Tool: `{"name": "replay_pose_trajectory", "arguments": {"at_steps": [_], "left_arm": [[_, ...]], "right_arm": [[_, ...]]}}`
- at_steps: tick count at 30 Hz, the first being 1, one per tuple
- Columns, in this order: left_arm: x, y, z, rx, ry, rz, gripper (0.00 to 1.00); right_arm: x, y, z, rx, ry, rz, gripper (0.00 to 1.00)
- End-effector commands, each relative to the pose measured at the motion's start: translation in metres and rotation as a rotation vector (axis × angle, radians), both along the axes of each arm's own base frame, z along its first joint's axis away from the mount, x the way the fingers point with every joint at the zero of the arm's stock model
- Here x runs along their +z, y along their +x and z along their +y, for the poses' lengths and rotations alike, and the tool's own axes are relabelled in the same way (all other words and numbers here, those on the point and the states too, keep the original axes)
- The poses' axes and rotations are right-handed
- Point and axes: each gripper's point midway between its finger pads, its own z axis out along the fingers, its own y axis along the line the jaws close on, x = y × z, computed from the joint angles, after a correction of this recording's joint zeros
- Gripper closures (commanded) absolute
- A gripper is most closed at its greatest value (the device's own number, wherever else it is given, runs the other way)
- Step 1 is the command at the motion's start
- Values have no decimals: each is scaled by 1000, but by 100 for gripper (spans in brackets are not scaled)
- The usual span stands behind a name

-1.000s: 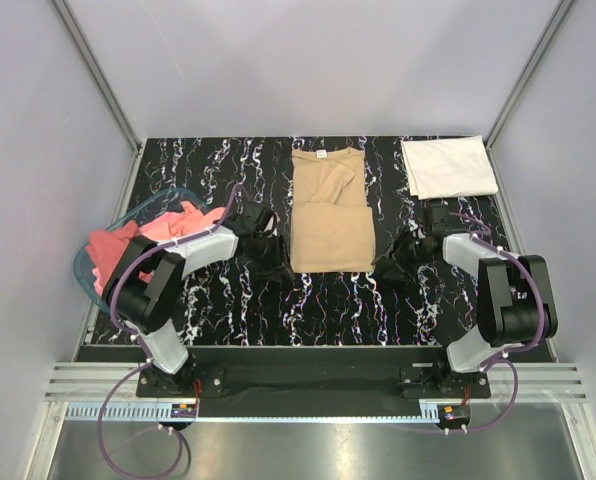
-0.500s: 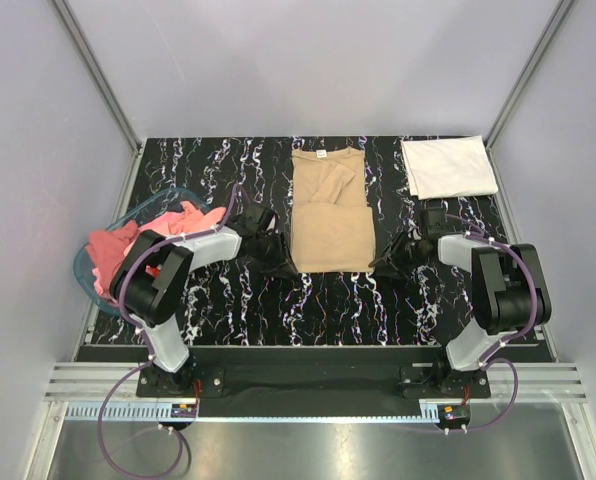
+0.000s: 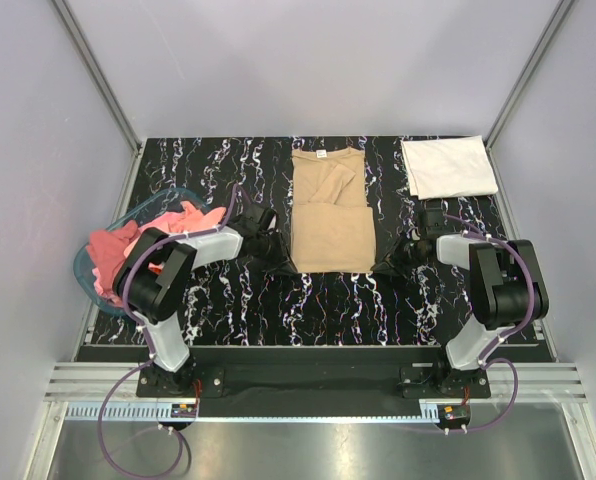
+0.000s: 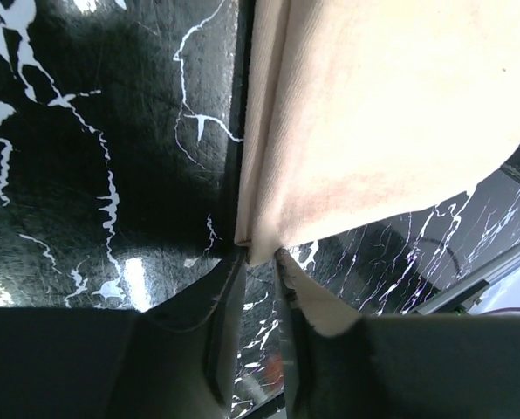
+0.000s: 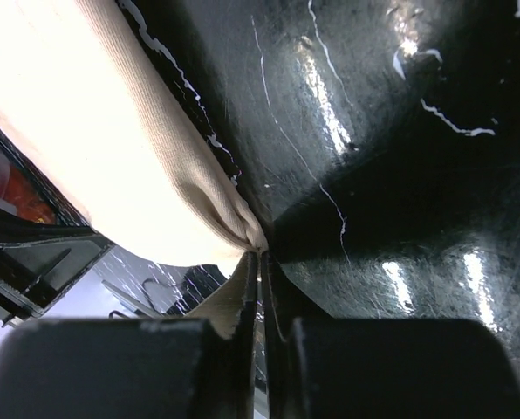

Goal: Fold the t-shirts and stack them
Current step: Fold the tshirt

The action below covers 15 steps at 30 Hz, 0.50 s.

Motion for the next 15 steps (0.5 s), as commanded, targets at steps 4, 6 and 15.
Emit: {"name": "replay_pose_trajectory", "arguments": {"at_steps": [4, 6, 15], "left_arm": [[-11, 9, 9, 21, 48, -24, 91], [-7, 11, 8, 21, 42, -35, 100], [20, -10, 11, 24, 2, -54, 100]], "right_arm": [[-9, 1, -4, 15, -47, -16, 100], [-8, 1, -4, 20, -49, -22, 100], [6, -19, -18, -34, -118, 3, 100]]}}
